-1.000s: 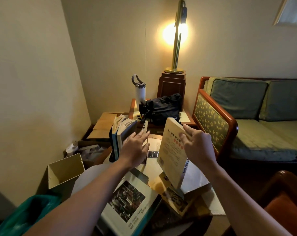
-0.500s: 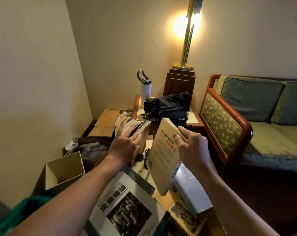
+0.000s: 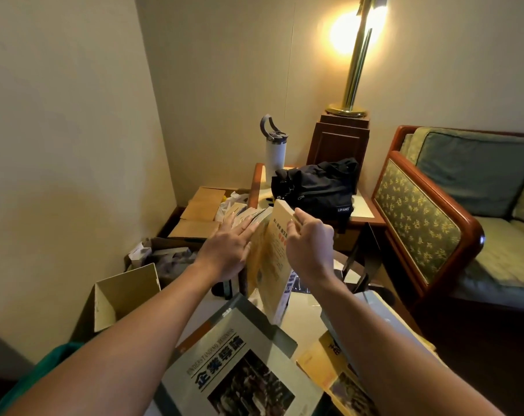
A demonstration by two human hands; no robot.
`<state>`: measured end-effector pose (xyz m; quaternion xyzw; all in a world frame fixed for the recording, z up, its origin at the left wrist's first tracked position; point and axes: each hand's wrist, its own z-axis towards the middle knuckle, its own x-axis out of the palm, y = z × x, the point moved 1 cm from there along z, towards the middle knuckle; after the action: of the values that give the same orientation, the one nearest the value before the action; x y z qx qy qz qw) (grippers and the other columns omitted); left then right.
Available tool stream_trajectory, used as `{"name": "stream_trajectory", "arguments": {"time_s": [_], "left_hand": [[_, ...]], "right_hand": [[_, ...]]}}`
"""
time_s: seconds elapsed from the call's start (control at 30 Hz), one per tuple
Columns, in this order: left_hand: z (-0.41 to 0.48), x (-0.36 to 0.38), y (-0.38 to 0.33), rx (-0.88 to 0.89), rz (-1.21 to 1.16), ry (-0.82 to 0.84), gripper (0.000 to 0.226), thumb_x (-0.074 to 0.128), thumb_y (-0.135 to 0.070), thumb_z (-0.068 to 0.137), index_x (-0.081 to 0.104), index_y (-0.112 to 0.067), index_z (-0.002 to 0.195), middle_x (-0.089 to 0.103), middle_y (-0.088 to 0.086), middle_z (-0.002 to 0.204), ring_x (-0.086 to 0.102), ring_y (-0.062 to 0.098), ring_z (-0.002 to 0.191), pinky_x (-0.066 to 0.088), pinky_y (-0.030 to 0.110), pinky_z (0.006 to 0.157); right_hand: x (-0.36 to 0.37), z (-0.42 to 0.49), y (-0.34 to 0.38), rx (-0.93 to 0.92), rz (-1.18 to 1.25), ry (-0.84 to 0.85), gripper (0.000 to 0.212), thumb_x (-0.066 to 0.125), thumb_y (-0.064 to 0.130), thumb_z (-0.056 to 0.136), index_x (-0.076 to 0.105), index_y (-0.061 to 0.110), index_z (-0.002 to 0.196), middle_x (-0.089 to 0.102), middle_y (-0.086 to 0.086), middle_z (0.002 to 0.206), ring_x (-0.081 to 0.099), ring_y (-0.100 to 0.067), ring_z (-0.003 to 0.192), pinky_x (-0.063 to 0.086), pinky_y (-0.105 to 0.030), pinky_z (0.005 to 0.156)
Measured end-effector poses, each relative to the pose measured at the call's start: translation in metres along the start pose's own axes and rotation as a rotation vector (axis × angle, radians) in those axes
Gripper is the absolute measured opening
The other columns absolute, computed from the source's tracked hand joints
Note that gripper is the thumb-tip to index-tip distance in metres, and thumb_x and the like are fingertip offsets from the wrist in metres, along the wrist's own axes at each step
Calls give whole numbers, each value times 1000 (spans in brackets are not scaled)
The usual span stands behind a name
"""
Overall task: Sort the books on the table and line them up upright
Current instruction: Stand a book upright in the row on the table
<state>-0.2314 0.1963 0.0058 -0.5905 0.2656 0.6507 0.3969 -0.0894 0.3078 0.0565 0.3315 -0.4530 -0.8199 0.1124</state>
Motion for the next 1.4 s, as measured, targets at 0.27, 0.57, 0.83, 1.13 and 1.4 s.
{"name": "stream_trajectory", "arguments": {"time_s": [0.27,0.57,0.83,1.13,1.4], "left_hand": [[5,9,-3,-42,-106,-122,53,31,-21,106,23,-17,158,17,2,166,4,28,154,4,36,123],[14,13,-8,-166,-441,-170,53,32,-15,107,21,-8,158,14,8,167,3,20,155,2,26,121],[0,12,12,-25,-317,-117,51,29,-30,109,18,-29,158,13,-7,167,0,12,154,6,32,125],[-7,4,22,61,-133,-4,72,50,-55,95,15,-40,157,9,-12,167,-7,12,154,19,46,124],[-7,14,21,50,-128,-114,68,43,-66,94,33,-35,154,25,-8,164,8,19,155,22,47,123]], "right_hand": [[61,20,-23,-75,59,-35,23,45,16,105,63,16,121,68,6,103,66,-10,90,51,-14,76],[78,30,-39,-237,77,126,33,52,6,103,56,-1,135,69,0,103,62,-6,96,53,-24,83],[93,7,-53,52,369,352,49,33,37,109,27,27,157,45,12,151,47,3,129,43,-9,97],[91,2,-55,215,564,512,54,31,34,110,10,35,159,17,9,165,25,-3,140,31,-18,106],[94,-35,-96,360,533,562,53,24,48,106,29,31,155,46,-2,142,51,1,104,50,-6,64]]}}
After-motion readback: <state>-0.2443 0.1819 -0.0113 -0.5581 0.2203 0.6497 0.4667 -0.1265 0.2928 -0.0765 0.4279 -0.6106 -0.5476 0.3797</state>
